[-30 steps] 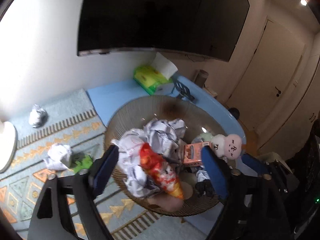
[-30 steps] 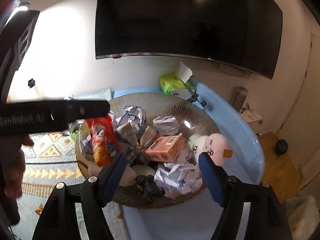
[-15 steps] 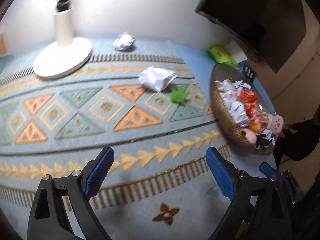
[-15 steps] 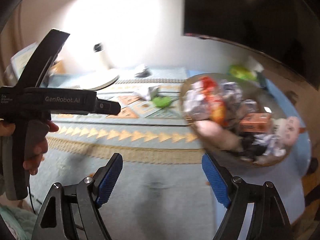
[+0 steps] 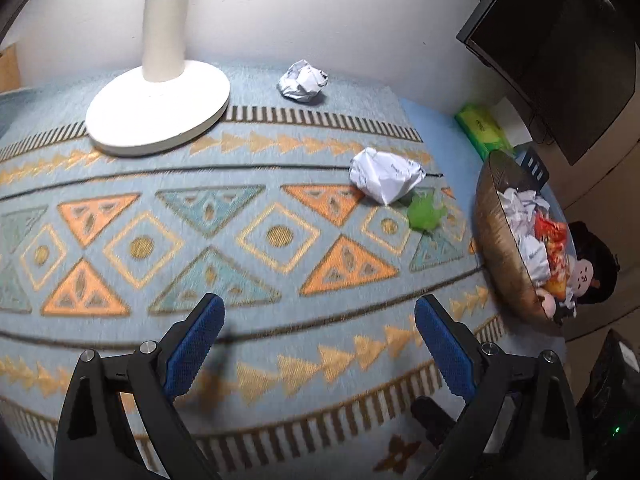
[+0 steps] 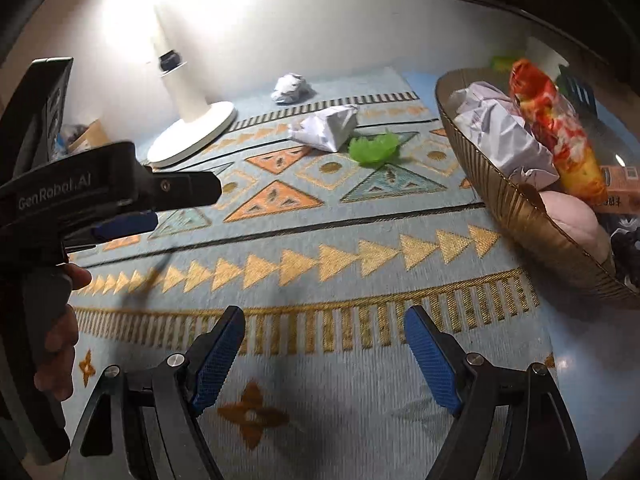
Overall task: Organize objects
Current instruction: 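Move the left tool to a white paper ball on the rug and grasp it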
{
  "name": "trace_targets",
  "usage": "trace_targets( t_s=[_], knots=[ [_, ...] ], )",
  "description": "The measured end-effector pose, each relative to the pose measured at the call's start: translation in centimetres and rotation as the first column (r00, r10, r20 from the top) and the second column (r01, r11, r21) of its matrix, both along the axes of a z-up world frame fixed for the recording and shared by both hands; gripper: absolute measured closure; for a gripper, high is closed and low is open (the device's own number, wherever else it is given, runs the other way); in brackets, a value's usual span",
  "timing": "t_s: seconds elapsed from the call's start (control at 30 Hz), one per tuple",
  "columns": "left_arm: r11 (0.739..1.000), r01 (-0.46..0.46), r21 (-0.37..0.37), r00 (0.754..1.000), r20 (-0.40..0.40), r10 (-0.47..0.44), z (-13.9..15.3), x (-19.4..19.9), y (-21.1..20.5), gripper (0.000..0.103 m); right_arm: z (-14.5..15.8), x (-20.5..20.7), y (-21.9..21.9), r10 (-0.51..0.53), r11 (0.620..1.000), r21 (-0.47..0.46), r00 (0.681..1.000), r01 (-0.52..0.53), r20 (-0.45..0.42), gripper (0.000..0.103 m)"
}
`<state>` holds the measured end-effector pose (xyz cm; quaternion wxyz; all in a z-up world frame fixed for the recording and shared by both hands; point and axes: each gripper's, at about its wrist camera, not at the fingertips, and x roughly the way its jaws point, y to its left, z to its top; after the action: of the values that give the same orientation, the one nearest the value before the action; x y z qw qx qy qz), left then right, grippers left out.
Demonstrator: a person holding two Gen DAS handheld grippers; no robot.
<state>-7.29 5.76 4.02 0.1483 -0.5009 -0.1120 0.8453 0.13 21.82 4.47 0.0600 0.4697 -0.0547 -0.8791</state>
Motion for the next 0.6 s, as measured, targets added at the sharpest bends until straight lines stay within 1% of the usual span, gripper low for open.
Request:
trace_targets(
  t_s=[0.07, 0.1, 0.17, 0.23, 0.3, 0.33, 0.37, 0.43, 0.47, 0.5, 0.57, 0.6],
  knots=[
    [0.999, 0.029, -0.025, 0.999, -0.028, -0.030, -0.3, -2.6, 1.6, 0.009, -0.4, -1.4, 0.3, -0.044, 0.998, 0.032, 0.999, 0.044, -0.004, 0.023],
    [0.998, 0.053, -0.041, 0.998, -0.034, -0.055, -0.5, -3.8, 2.6, 0.011, -0.7, -2.0, 0.3, -0.061, 0.997, 0.046, 0.998, 0.061, -0.005, 0.023],
    [0.992, 0.115, -0.057, 0.993, -0.028, -0.116, -1.2, -6.0, 4.7, 0.015, -1.1, -3.0, 0.2, -0.080, 0.994, 0.072, 0.997, 0.080, -0.006, 0.022],
    [0.985, 0.160, -0.058, 0.987, -0.017, -0.162, -2.0, -7.7, 6.6, 0.018, -1.2, -3.9, -0.3, -0.087, 0.991, 0.098, 0.996, 0.088, -0.014, 0.022],
    [0.981, 0.181, -0.067, 0.982, -0.038, -0.183, -2.4, -8.7, 7.7, 0.021, -1.2, -4.9, -0.7, -0.102, 0.987, 0.121, 0.995, 0.104, -0.020, 0.022],
    [0.983, 0.172, -0.069, 0.981, -0.075, -0.177, -2.3, -9.2, 7.9, 0.023, -1.3, -5.4, -1.0, -0.108, 0.985, 0.135, 0.994, 0.110, -0.023, 0.022],
    [0.985, 0.161, -0.061, 0.982, -0.091, -0.166, -2.2, -9.6, 7.7, 0.033, -1.3, -6.0, -1.3, -0.114, 0.982, 0.149, 0.993, 0.116, -0.024, 0.022],
    [0.988, 0.153, -0.029, 0.985, -0.075, -0.155, -2.4, -10.7, 7.1, 0.041, -1.5, -7.1, -1.9, -0.127, 0.976, 0.173, 0.991, 0.131, -0.037, 0.022],
    [0.988, 0.154, -0.031, 0.984, -0.090, -0.157, -2.4, -11.1, 6.7, 0.047, -1.5, -7.7, -2.1, -0.129, 0.974, 0.180, 0.991, 0.136, -0.047, 0.021],
    [0.987, 0.154, -0.044, 0.982, -0.103, -0.158, -2.3, -11.4, 6.3, 0.049, -1.5, -8.3, -2.5, -0.123, 0.974, 0.187, 0.991, 0.130, -0.051, 0.017],
    [0.990, 0.117, -0.077, 0.983, -0.134, -0.127, -2.2, -12.0, 5.0, 0.050, -1.7, -9.5, -3.6, -0.089, 0.970, 0.219, 0.993, 0.105, -0.079, 0.014],
    [0.993, 0.093, -0.067, 0.984, -0.144, -0.102, -2.2, -12.4, 4.0, 0.050, -1.7, -10.1, -4.0, -0.069, 0.970, 0.229, 0.995, 0.085, -0.077, 0.014]
  ],
)
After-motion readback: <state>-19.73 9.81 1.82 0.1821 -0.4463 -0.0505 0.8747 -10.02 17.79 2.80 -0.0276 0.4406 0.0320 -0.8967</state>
